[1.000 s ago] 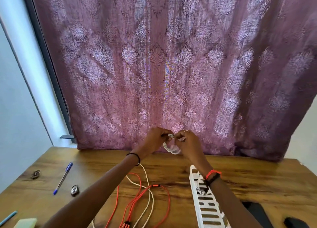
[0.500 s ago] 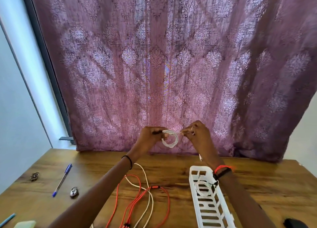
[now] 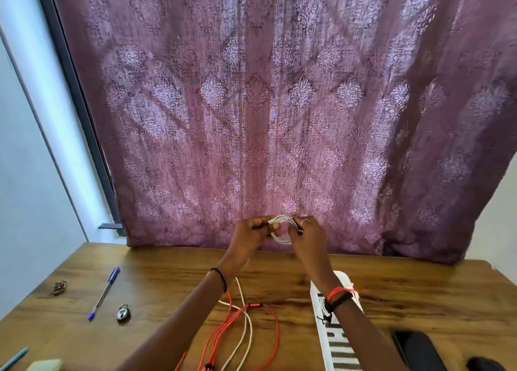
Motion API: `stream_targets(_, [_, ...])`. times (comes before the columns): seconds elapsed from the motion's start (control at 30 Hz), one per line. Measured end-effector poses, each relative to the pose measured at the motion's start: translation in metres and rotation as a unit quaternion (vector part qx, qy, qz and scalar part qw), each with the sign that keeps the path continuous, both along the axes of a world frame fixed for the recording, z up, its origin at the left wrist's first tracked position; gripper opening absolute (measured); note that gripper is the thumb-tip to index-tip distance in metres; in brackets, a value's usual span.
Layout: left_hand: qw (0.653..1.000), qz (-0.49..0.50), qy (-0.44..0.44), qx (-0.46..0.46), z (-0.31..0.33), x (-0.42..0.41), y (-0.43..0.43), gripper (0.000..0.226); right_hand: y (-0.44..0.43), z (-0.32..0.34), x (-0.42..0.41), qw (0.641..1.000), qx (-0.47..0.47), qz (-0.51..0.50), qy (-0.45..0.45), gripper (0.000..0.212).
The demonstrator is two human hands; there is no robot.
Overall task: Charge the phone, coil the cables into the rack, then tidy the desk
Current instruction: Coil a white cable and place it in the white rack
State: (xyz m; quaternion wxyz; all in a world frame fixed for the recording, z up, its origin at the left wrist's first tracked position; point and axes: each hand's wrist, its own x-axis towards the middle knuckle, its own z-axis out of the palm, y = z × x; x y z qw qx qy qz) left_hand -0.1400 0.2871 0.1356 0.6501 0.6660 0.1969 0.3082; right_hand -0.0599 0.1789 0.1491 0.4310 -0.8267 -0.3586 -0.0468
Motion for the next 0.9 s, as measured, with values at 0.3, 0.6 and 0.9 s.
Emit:
stream_targets(0.3, [0.981,0.038,0.056,0.182,-0.007,-0.002,0.005,0.017,0.001,-0.007,-0.001,0.997,0.023,0.048,0.054,0.023])
stream_targets(0.6, [0.979,0.036,0.070,0.188,-0.015,-0.009,0.016,0.014,-0.003,-0.003,0.004,0.854,0.202,0.238,0.416,0.055])
stream_targets(0.9, [0.964,0.043,0.084,0.249,-0.013,-0.010,0.021,0.030,0.005,-0.008,0.008,0.986,0.044,0.135,0.091,0.046])
